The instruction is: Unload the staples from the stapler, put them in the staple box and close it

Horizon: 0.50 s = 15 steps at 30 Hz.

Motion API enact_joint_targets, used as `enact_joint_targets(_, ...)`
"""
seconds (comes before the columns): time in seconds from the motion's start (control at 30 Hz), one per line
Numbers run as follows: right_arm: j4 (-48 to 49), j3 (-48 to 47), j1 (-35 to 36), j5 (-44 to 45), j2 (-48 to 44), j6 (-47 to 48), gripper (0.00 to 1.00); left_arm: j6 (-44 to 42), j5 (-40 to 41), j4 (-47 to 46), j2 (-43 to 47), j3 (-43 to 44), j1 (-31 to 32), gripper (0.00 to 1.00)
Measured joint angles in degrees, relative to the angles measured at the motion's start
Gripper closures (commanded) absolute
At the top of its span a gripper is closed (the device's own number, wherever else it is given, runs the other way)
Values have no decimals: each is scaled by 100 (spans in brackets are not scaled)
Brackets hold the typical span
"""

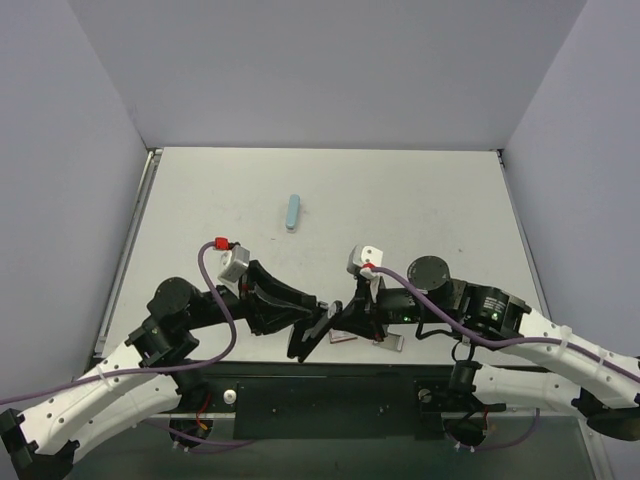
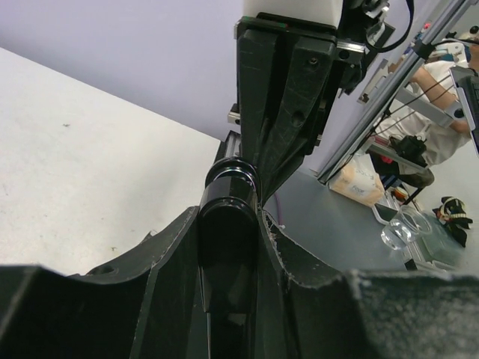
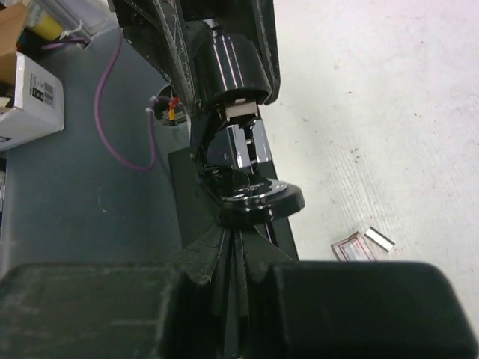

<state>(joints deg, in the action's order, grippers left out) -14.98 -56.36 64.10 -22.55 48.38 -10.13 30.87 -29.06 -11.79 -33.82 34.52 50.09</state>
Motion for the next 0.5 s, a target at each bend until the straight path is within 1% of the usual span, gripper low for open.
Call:
enact_joint_targets(0.27, -306, -330, 7, -605, 660, 297, 100, 4, -444, -358, -129, 0, -11, 100)
enact_joint_targets(0.5, -752, -894, 31, -955, 1078, 575, 100, 11, -850, -739, -426, 2, 0, 100)
